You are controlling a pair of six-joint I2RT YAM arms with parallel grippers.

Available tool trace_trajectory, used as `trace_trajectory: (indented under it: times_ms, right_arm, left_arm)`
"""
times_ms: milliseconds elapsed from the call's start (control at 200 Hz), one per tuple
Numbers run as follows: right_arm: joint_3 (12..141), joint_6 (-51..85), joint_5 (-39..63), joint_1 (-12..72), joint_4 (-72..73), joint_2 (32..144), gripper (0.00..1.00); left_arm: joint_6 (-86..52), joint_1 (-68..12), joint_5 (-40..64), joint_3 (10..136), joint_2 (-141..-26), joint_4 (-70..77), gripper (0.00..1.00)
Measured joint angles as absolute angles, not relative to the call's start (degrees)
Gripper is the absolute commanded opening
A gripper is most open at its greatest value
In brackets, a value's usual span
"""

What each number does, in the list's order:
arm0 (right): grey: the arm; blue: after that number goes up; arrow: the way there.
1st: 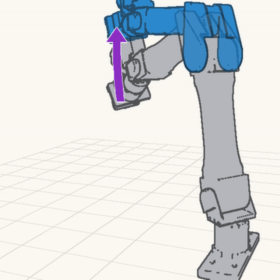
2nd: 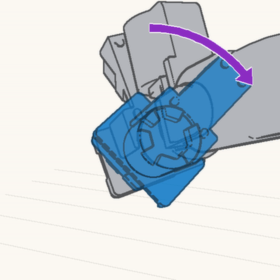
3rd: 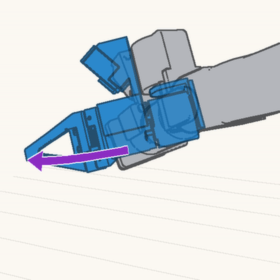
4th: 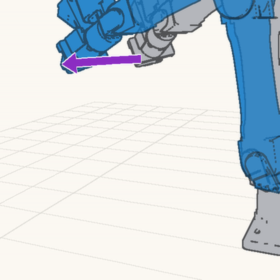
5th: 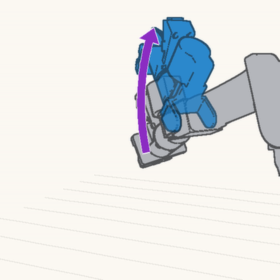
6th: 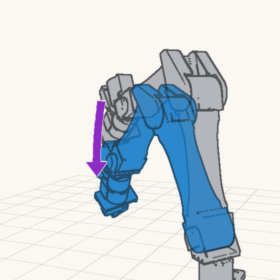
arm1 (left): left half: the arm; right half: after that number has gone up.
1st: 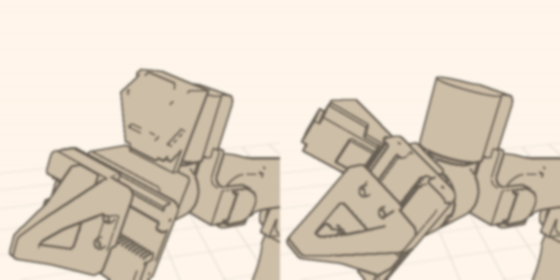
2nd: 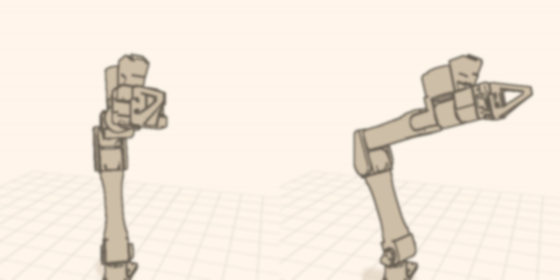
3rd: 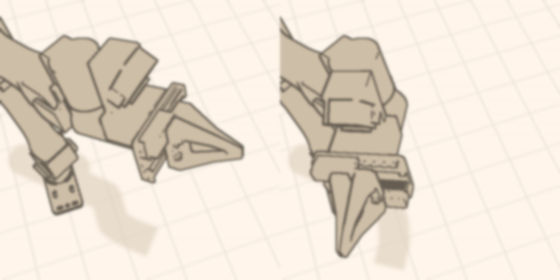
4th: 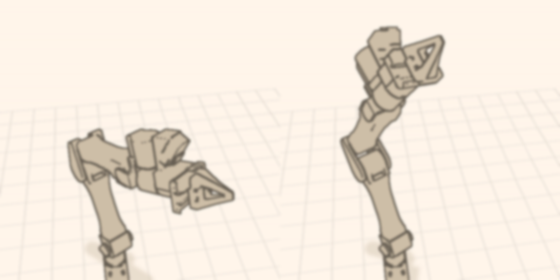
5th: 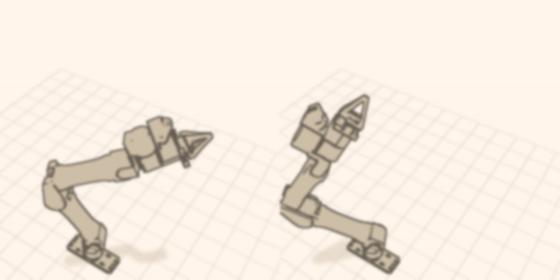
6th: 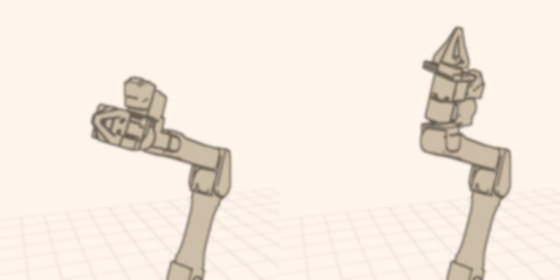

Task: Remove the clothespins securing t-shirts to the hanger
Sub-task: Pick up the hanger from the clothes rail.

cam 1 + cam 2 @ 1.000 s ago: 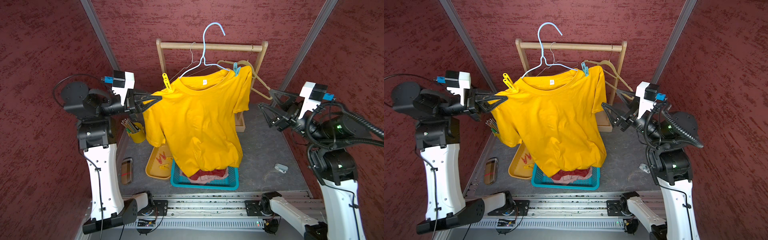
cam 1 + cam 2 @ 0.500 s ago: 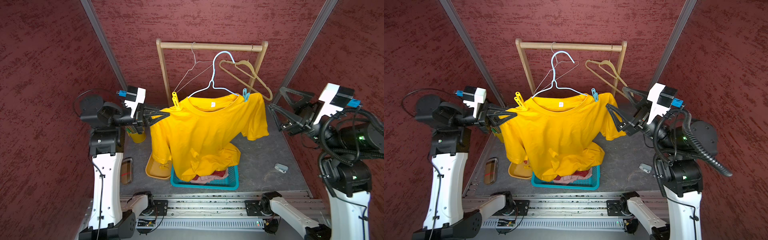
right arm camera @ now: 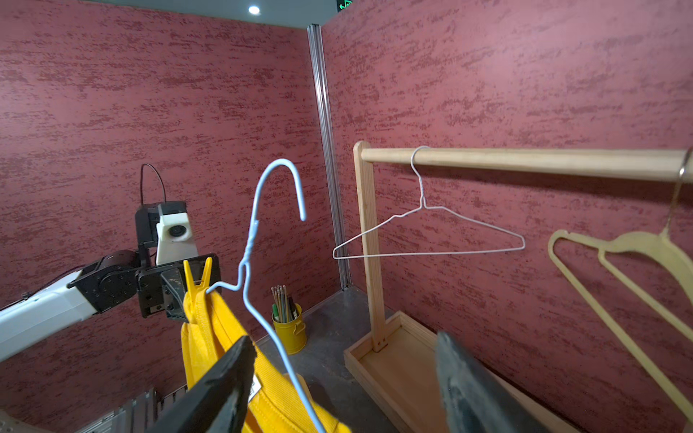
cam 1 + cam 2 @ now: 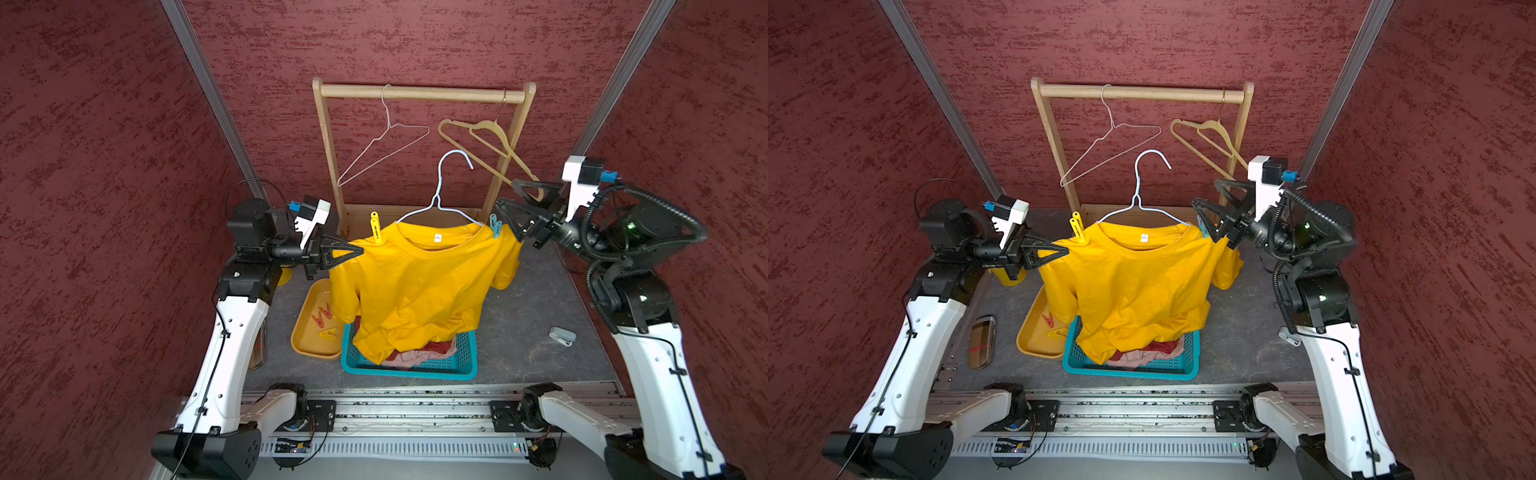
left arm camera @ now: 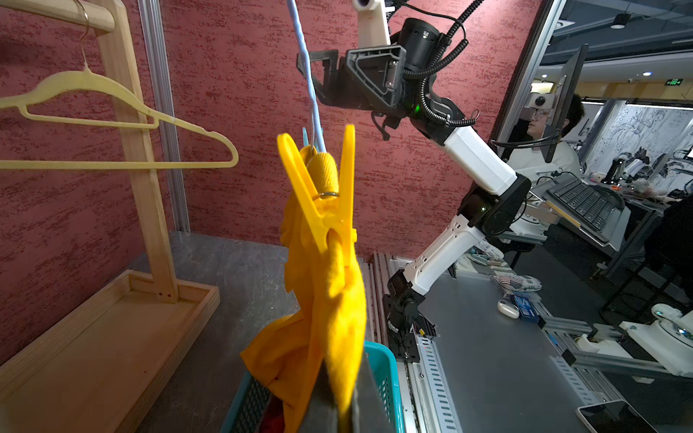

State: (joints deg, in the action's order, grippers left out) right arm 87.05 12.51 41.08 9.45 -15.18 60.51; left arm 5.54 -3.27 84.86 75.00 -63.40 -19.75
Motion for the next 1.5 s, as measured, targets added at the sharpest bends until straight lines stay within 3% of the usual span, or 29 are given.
trace_trajectory:
  times_ms: [591,666,796,892,992,1252,1503]
  right_arm:
    - [88.14,10.92,35.7,24.38,-12.99,70.0,0.75]
    - [88.9,10.7,34.52,25.34,-13.06,71.64,0.63]
    - [89.32,10.72,33.74,26.63,-13.08,73.23,0.22]
    - [89.34,11.07,33.71,27.66,-13.02,73.49,0.0]
    - [89.54,10.87,33.61,28.1,-12.49,73.41,0.0]
    - [89.54,8.34,33.89,28.84,-12.73,73.41,0.0]
    - [89.54,7.07,33.34,30.04,-13.02,73.41,0.0]
  left_arm:
    - [18.96,-9.3,73.01,72.79,-63.37,-27.81,0.0]
    - [19.94,-9.74,72.6,72.79,-63.37,-28.73,0.0]
    - [21.54,-10.04,71.0,72.79,-63.31,-29.95,0.0]
    - [22.65,-10.02,69.21,72.79,-63.31,-31.38,0.0]
    - [23.68,-9.93,67.46,72.4,-63.29,-32.21,0.13]
    - [23.33,-9.43,65.21,68.97,-58.85,-32.08,0.61]
    - [17.61,-4.6,64.1,67.99,-54.11,-29.5,0.66]
